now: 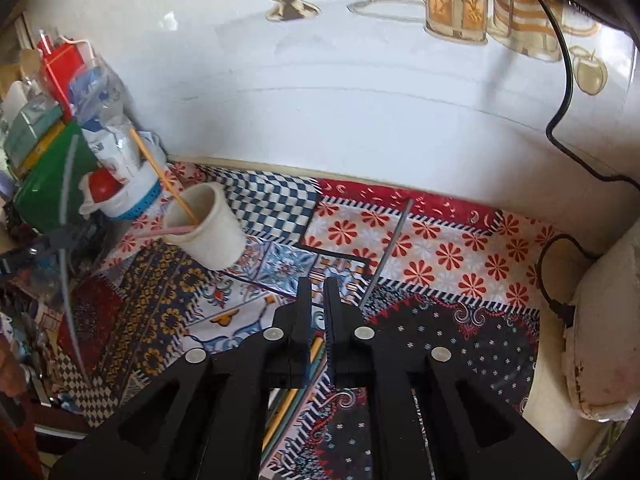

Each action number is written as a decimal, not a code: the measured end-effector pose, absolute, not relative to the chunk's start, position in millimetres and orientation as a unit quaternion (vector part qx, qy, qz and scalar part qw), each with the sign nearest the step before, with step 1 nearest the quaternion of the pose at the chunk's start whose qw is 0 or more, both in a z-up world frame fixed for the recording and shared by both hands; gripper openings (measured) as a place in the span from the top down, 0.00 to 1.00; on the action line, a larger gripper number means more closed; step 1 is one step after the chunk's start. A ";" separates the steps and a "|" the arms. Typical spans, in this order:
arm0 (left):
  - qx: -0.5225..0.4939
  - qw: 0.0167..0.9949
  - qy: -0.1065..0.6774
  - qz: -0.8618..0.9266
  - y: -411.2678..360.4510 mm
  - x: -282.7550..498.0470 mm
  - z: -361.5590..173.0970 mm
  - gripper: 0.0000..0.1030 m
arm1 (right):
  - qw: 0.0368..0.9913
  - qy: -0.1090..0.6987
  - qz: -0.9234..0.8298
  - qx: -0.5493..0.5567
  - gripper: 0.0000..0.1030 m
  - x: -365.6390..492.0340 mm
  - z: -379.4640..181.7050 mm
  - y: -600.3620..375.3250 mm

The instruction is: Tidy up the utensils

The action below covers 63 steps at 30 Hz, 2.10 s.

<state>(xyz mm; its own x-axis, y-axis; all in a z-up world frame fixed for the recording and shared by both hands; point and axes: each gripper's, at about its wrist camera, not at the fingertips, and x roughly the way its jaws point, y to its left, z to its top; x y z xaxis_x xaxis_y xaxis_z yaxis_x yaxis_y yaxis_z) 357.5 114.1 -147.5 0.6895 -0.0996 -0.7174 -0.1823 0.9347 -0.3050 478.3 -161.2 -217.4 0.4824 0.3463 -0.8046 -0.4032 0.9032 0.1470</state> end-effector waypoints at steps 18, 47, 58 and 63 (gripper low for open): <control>-0.192 0.891 0.408 0.048 127.7 372.9 -163.4 0.96 | 0.799 0.584 0.140 -0.024 0.77 580.1 -320.4 -164.0; -0.179 0.905 0.383 0.051 127.6 371.7 -141.1 0.96 | 0.854 0.457 0.249 -0.007 0.94 513.8 -196.1 -137.3; -0.151 0.924 0.345 0.070 121.9 393.7 -122.5 0.96 | 0.875 0.359 0.325 0.018 0.94 514.9 -147.1 -88.5; -0.140 0.931 0.327 0.078 120.0 412.4 -114.5 0.96 | 0.873 0.328 0.360 0.024 0.94 519.0 -136.3 -62.3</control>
